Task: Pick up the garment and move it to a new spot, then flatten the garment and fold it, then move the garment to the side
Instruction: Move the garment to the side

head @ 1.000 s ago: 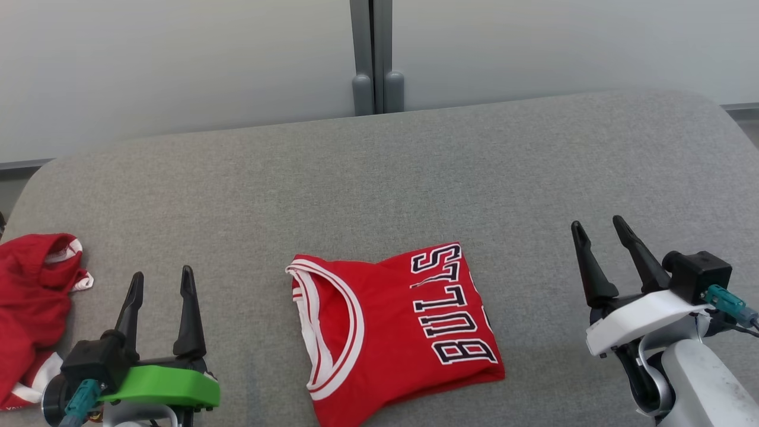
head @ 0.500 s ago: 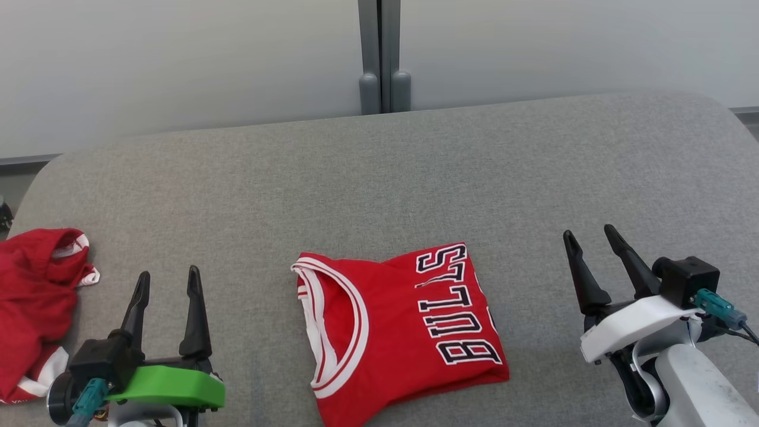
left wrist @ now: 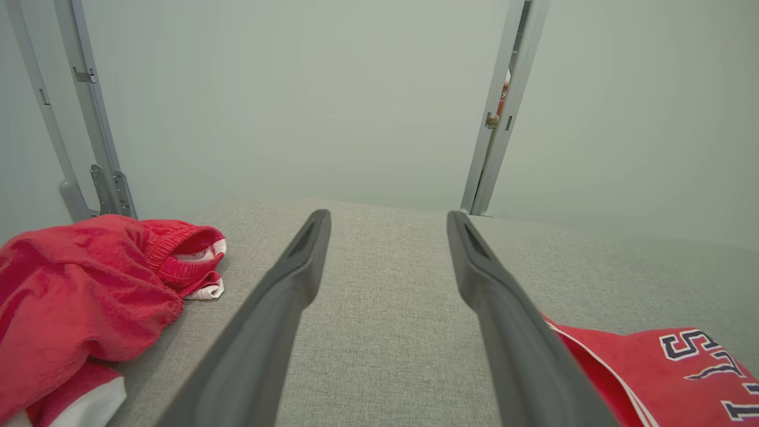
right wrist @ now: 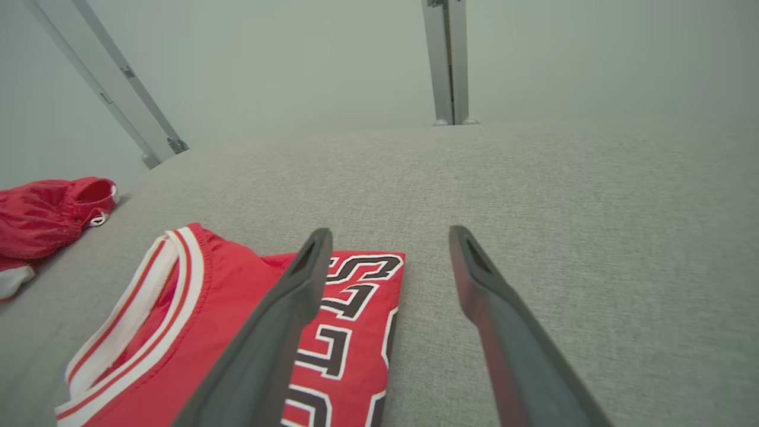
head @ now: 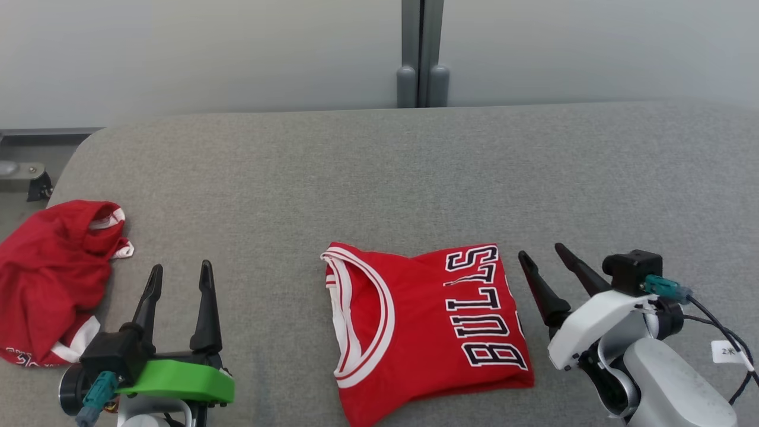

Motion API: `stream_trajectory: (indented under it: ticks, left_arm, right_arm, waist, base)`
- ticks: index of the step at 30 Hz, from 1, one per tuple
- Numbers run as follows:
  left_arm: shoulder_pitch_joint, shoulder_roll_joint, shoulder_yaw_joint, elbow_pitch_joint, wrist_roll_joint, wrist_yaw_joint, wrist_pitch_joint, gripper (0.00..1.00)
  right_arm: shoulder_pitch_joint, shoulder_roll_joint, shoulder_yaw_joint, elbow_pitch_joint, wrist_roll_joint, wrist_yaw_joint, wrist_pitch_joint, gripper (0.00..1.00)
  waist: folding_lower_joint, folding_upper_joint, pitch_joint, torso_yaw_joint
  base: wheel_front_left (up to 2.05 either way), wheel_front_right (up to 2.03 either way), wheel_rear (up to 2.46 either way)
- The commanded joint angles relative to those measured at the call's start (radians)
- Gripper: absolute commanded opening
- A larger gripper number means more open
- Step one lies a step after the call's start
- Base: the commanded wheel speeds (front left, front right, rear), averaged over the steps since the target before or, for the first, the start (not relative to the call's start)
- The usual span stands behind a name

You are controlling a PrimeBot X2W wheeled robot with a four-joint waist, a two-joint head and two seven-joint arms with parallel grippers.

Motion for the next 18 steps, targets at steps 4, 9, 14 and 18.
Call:
stream_trajectory:
  ticks: [4,9,14,18]
  left_arm:
    - [-0.019,0.002,-0.006,0.003,-0.003,-0.003,-0.003,1.00]
    - [-0.024,0.001,-0.014,0.002,-0.012,-0.003,-0.003,1.00]
    - [-0.028,0.001,-0.014,0.004,-0.017,-0.003,-0.003,1.00]
    - [-0.029,0.001,-0.010,0.002,-0.019,-0.003,-0.003,1.00]
  right_arm:
    - [-0.062,0.004,0.044,0.091,0.048,0.000,0.147,1.00]
    - [-0.096,0.027,0.036,0.199,0.082,0.000,0.304,1.00]
    - [-0.095,0.043,0.043,0.265,0.097,0.000,0.410,1.00]
    - [-0.078,0.045,0.062,0.294,0.117,0.000,0.467,1.00]
  waist:
    - [0.0000,0.0000,0.015,0.057]
    - [0.0000,0.0000,0.022,0.092]
    - [0.0000,0.0000,0.026,0.118]
    - [0.0000,0.0000,0.029,0.127]
  base:
    - [0.00,0.00,0.00]
    - [0.00,0.00,0.00]
    - [0.00,0.00,0.00]
    - [0.00,0.00,0.00]
